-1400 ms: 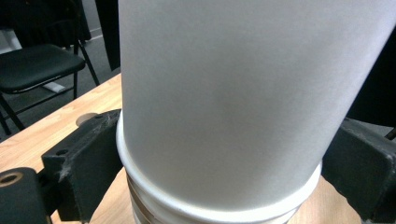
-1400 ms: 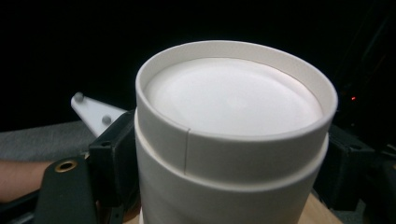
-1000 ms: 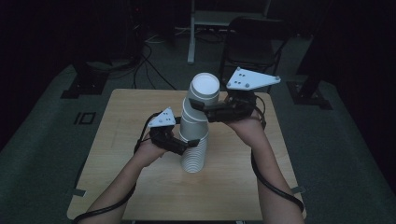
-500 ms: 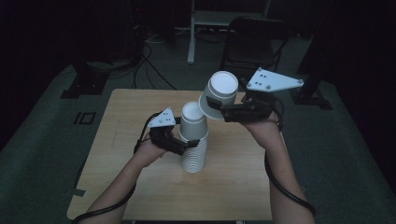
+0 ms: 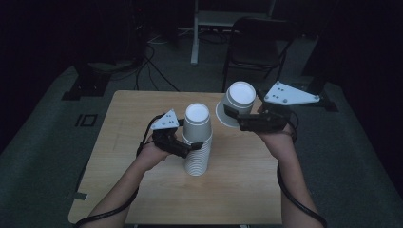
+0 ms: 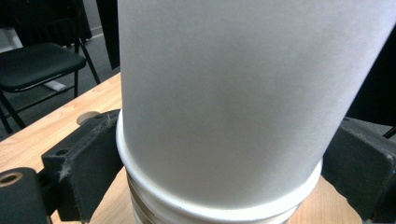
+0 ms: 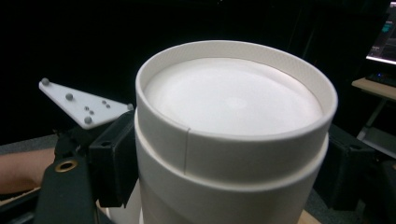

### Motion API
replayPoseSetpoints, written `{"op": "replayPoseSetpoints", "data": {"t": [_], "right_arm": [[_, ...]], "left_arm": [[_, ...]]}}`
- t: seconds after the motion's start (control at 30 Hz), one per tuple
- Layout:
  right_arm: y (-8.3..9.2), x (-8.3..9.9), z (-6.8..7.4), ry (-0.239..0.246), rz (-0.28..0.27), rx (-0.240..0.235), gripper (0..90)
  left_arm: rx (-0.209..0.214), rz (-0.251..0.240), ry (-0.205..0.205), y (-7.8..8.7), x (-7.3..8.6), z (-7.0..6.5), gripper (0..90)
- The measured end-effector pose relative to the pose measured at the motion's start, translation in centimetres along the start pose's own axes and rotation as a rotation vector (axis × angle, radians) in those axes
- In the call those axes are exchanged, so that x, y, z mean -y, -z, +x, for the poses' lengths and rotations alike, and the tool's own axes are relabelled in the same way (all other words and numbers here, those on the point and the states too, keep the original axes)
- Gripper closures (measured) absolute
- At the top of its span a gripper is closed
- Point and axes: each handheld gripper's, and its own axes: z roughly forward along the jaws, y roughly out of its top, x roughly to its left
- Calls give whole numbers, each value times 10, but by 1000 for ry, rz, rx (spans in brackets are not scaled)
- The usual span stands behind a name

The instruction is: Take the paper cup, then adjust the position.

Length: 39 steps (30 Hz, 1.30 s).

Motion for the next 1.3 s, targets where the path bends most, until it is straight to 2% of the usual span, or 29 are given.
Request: {"op": "replayPoseSetpoints", "data": {"t": [0.27, 0.77, 1.0, 1.3], "right_arm": [[7, 18, -6, -22, 17, 5, 215], [0, 62, 1, -47, 84, -3, 215], [4, 77, 2, -63, 94, -6, 215], [10, 94, 6, -69, 110, 5, 215]], "left_arm": [[-3, 4, -2, 0, 0, -1, 56], [-4, 22, -3, 2, -3, -2, 47], [-14, -38, 1, 17, -4, -5, 48], [-13, -58, 2, 35, 4, -13, 49]]}}
